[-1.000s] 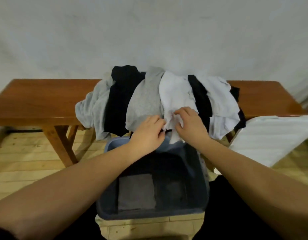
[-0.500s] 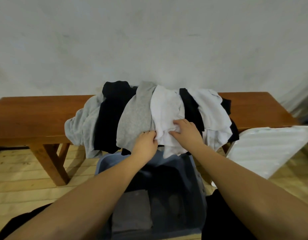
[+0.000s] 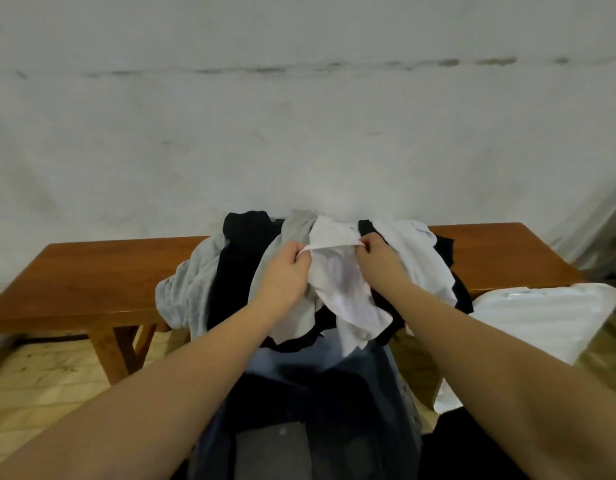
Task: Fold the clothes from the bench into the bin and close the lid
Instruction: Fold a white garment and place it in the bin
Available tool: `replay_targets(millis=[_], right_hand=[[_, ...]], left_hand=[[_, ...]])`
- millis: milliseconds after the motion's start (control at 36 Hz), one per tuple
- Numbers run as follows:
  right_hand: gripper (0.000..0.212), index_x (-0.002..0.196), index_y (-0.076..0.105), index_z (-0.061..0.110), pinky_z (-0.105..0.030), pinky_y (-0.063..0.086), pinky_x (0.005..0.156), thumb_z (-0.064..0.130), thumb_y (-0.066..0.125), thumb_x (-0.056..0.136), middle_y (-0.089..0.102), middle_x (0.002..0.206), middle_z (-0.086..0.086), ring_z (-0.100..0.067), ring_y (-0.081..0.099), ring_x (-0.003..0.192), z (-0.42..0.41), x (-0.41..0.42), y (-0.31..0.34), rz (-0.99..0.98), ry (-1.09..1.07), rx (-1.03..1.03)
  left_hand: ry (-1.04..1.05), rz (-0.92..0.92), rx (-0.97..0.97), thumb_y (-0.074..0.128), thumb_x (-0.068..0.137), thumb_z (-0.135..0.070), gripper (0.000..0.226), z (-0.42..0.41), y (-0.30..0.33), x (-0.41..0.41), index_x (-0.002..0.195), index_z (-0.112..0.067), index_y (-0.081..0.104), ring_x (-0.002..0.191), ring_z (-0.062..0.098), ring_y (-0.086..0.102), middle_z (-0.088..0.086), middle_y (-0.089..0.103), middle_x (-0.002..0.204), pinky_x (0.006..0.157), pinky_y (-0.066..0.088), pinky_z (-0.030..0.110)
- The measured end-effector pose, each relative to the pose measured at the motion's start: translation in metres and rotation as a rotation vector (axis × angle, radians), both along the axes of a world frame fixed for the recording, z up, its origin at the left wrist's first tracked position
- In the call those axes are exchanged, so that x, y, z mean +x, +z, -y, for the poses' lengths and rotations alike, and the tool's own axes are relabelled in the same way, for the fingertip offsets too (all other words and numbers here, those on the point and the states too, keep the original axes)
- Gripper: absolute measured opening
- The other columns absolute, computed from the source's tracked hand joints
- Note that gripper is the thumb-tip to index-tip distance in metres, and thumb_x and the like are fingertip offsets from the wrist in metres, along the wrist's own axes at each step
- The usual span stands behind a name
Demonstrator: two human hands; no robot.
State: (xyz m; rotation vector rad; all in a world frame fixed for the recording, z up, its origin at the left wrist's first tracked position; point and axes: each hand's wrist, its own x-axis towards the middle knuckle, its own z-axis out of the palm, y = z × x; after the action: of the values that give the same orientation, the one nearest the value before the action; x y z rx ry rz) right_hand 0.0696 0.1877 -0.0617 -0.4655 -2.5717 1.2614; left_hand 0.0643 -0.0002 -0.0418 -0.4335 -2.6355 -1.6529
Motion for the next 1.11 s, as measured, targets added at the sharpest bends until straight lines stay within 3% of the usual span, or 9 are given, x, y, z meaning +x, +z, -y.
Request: replay_targets(millis=[111,222,306,417,500,583,722,944,1111], right_hand=[[0.008,0.098,0.051,0.02,-0.03,0.039,0.063,0.017,0.044,0.097,0.055,0.074,0.003,-0.015,0.052,0.065,0.002,0.001,0.04,-0.087,0.024,0.036],[0.014,0.104,0.056,0.014,-0.03,0.037,0.067,0.014,0.046,0.094,0.054,0.089,0.002,-0.019,0.052,0.078,-0.001,0.009,0.08,-0.132,0.038,0.227],[0.017,0.106,0.06,0.009,-0.03,0.038,0.071,0.015,0.047,0.095,0.054,0.101,-0.003,-0.021,0.054,0.086,-0.009,0.015,0.097,-0.099,0.035,0.342],[0.014,0.096,0.062,0.009,-0.03,0.04,0.062,0.009,0.048,0.093,0.059,0.096,-0.006,-0.023,0.055,0.08,-0.021,0.027,0.104,0.012,-0.014,0.405],[0.016,0.09,0.059,0.01,-0.028,0.038,0.058,0.007,0.044,0.094,0.064,0.094,-0.01,-0.026,0.058,0.081,-0.035,0.037,0.106,0.129,-0.058,0.392],[0.014,0.091,0.059,0.01,-0.032,0.046,0.066,0.012,0.047,0.096,0.068,0.099,-0.01,-0.026,0.065,0.087,-0.047,0.043,0.113,0.158,-0.093,0.176],[0.011,0.092,0.061,0.009,-0.031,0.05,0.069,0.016,0.052,0.094,0.073,0.095,-0.011,-0.019,0.067,0.071,-0.035,0.057,0.152,0.076,-0.116,-0.375],[0.015,0.08,0.056,0.019,-0.031,0.045,0.086,0.014,0.054,0.094,0.06,0.072,0.004,-0.011,0.057,0.071,0.015,0.073,0.248,0.086,0.285,-0.55],[0.015,0.086,0.065,0.01,-0.025,0.058,0.072,0.003,0.054,0.095,0.067,0.073,-0.002,-0.011,0.066,0.066,0.051,0.077,0.307,-0.105,0.458,-0.795]], left_hand=[[0.053,-0.093,0.021,0.042,0.1,-0.024,0.027,0.007,0.05,-0.002,0.095,0.0,0.054,0.069,0.014,0.044,0.002,0.051,0.079,0.06,0.036,0.025],[0.102,-0.192,0.049,0.043,0.101,-0.023,0.024,0.02,0.101,-0.001,0.097,-0.005,0.058,0.069,0.009,0.048,0.001,0.057,0.084,0.053,0.038,0.008],[0.116,-0.219,0.055,0.042,0.099,-0.023,0.022,0.031,0.129,0.001,0.096,-0.007,0.058,0.073,0.013,0.051,0.002,0.059,0.086,0.06,0.04,0.021],[0.162,-0.244,0.104,0.042,0.099,-0.022,0.022,0.047,0.153,0.004,0.098,-0.008,0.058,0.071,0.01,0.049,0.001,0.057,0.087,0.06,0.037,0.024],[0.199,-0.245,0.144,0.04,0.099,-0.023,0.019,0.058,0.167,0.005,0.085,-0.017,0.052,0.068,0.012,0.046,-0.002,0.053,0.082,0.058,0.035,0.027],[0.234,-0.244,0.19,0.039,0.099,-0.023,0.021,0.072,0.18,0.006,0.079,-0.02,0.047,0.067,0.014,0.042,-0.002,0.049,0.079,0.057,0.033,0.029],[0.263,-0.247,0.155,0.039,0.099,-0.025,0.02,0.091,0.19,0.007,0.095,-0.011,0.053,0.069,0.016,0.044,0.002,0.052,0.084,0.057,0.035,0.03],[0.312,-0.187,0.194,0.039,0.098,-0.026,0.021,0.107,0.193,0.007,0.092,-0.01,0.051,0.065,0.017,0.039,0.004,0.047,0.081,0.054,0.031,0.029],[0.388,-0.146,0.319,0.039,0.094,-0.024,0.025,0.123,0.212,0.004,0.098,-0.004,0.053,0.074,0.021,0.046,0.007,0.051,0.088,0.058,0.034,0.031]])
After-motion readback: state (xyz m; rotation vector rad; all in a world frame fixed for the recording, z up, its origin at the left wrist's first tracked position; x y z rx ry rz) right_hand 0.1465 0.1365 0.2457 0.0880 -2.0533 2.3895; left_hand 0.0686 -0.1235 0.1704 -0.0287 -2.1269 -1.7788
